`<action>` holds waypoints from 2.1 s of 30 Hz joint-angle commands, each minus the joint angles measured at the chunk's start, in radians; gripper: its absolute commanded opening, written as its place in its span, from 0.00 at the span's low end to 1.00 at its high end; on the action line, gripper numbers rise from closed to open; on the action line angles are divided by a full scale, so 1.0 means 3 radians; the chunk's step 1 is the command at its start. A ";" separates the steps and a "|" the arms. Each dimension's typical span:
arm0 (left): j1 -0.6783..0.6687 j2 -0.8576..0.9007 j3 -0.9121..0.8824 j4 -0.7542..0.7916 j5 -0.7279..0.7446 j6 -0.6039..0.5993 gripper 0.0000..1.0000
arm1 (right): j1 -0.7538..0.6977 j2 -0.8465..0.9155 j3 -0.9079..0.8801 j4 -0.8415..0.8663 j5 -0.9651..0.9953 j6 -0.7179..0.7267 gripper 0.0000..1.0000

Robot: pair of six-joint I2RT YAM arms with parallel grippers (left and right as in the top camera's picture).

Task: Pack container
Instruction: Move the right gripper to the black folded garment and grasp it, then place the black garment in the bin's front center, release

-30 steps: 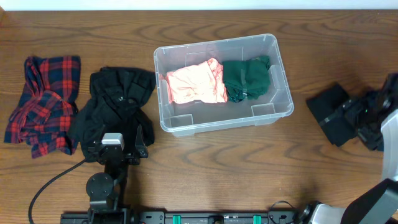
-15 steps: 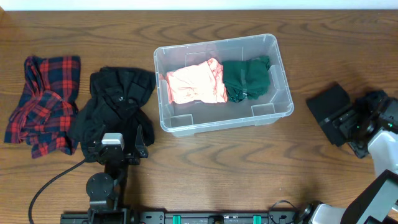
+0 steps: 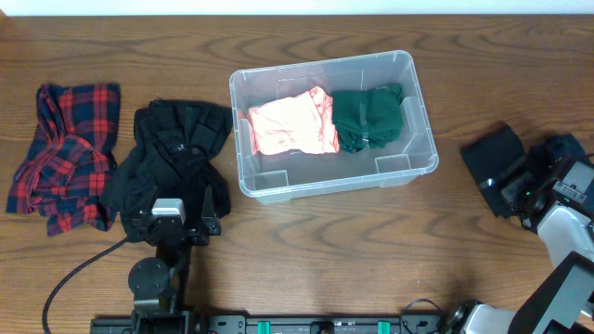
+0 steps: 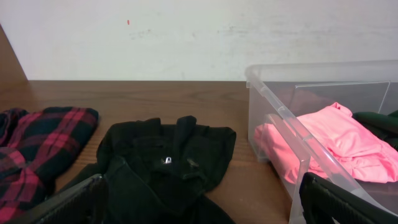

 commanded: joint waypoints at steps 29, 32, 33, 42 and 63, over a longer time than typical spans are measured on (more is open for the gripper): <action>0.0011 -0.0003 -0.0057 -0.0114 0.0051 -0.0006 0.98 | 0.0226 -0.0647 0.1860 -0.1486 -0.2028 -0.0936 0.01; 0.0011 -0.0003 -0.0057 -0.0114 0.0051 -0.0006 0.98 | 0.0446 -0.0713 0.1996 -0.1489 -0.2305 -0.1128 0.01; 0.0011 -0.0003 -0.0057 -0.0114 0.0051 -0.0006 0.98 | 0.0542 -0.0738 0.2032 -0.1478 -0.2419 -0.1213 0.01; 0.0011 -0.0003 -0.0057 -0.0113 0.0051 -0.0006 0.98 | 0.1606 -0.0863 0.2126 -0.1381 -0.2557 -0.1471 0.01; 0.0011 -0.0003 -0.0057 -0.0113 0.0051 -0.0006 0.98 | 0.3362 0.0005 0.2075 -0.1043 -0.1562 -0.1340 0.01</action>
